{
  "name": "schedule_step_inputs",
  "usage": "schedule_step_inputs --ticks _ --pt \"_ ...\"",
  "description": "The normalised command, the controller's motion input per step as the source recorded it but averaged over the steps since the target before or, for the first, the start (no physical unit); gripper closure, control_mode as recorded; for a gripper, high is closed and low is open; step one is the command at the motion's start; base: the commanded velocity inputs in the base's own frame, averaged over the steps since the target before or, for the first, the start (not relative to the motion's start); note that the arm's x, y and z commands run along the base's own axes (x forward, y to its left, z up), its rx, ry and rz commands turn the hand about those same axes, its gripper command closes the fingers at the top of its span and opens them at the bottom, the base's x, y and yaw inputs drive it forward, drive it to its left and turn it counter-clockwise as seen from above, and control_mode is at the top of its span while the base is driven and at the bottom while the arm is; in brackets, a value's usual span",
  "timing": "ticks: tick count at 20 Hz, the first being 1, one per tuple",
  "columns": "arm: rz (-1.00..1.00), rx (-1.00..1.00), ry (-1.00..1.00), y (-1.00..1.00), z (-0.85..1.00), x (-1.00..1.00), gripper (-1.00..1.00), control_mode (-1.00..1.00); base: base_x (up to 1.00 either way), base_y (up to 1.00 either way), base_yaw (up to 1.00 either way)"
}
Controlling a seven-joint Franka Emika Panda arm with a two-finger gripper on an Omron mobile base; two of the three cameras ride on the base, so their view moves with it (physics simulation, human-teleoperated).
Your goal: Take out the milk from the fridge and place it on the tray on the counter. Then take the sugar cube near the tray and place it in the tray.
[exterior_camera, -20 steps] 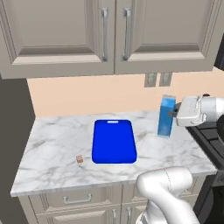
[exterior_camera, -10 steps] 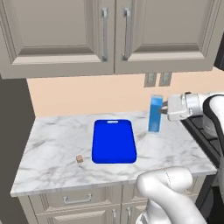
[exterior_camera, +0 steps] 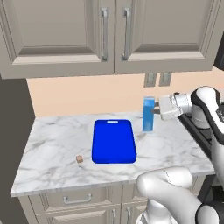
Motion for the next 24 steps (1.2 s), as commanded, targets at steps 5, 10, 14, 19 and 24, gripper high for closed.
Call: schedule_step_inputs --ticks 5,10,14,19,24 --pt "0.03 0.00 -0.02 0.17 -0.38 0.49 1.00 -1.00 0.00 0.00 0.00" --pt "0.00 0.00 -0.06 0.10 -0.24 0.32 1.00 -1.00 0.00 0.00 0.00" --pt "0.00 0.00 -0.01 0.06 -0.17 0.22 1.00 -1.00 0.00 0.00 0.00" --pt "0.00 0.00 0.00 0.24 -0.18 0.16 1.00 -1.00 0.00 0.00 0.00" --pt "0.00 0.00 0.00 0.21 -0.18 0.27 1.00 -1.00 0.00 0.00 0.00"
